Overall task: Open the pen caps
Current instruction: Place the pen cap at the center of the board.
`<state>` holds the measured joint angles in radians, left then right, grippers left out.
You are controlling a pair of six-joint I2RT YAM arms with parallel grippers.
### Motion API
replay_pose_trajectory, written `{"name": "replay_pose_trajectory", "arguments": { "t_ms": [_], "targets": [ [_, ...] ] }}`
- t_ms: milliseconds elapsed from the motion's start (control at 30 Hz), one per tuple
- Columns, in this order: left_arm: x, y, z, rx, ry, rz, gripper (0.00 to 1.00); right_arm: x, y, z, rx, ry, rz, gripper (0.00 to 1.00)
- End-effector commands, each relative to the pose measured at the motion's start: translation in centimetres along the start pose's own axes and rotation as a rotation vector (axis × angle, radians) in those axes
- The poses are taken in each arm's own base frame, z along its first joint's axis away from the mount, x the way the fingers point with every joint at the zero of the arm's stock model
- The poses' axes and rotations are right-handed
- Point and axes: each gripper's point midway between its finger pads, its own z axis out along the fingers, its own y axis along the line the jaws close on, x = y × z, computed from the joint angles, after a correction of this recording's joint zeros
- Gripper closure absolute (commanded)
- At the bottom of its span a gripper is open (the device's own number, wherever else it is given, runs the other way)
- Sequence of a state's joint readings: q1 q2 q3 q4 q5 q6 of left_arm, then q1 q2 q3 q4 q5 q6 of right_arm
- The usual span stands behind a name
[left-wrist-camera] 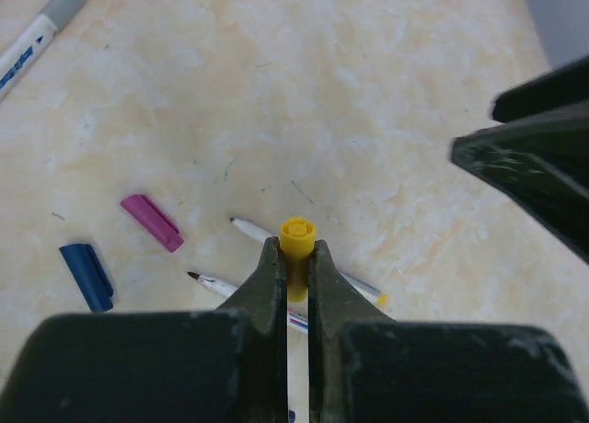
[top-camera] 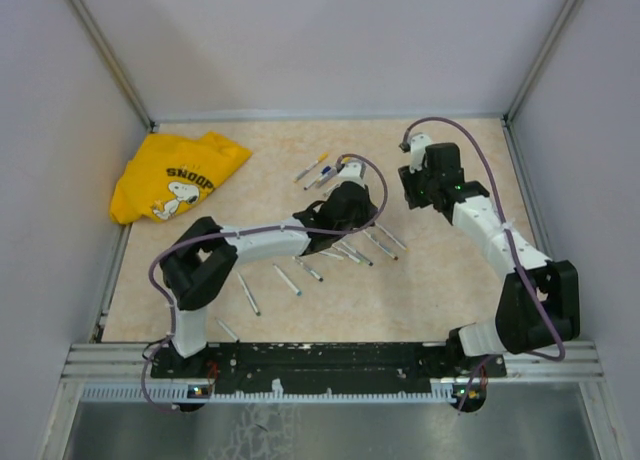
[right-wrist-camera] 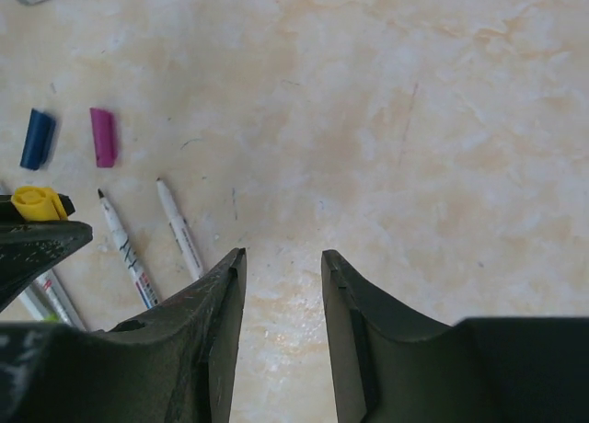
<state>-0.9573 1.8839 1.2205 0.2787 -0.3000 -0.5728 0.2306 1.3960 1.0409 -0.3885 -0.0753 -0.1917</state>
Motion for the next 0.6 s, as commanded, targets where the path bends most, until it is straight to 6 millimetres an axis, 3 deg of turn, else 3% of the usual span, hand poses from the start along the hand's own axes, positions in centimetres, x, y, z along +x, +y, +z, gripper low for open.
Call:
{"name": "replay_pose_trajectory", "arguments": {
  "t_ms": [0, 133, 333, 567],
  "targets": [
    [1.3, 4.2, 1.3, -0.256, 0.066, -0.051, 0.99, -3.0, -3.1, -1.6, 0.179, -0.121, 0.085, 0.63],
    [1.7, 5.6, 3.5, -0.292, 0.102, -0.109, 0.99, -3.4, -4.7, -2.5, 0.273, -0.156, 0.131, 0.67],
    [2.9, 6.7, 6.2, -0.311, 0.185, -0.126, 1.00, -3.4, -4.4, -2.4, 0.254, -0.165, 0.133, 0.68],
    [4.1, 7.6, 7.3, -0.343, 0.230, -0.114, 0.93, -3.3, -4.0, -2.3, 0.232, -0.162, 0.133, 0.68]
  ]
}}
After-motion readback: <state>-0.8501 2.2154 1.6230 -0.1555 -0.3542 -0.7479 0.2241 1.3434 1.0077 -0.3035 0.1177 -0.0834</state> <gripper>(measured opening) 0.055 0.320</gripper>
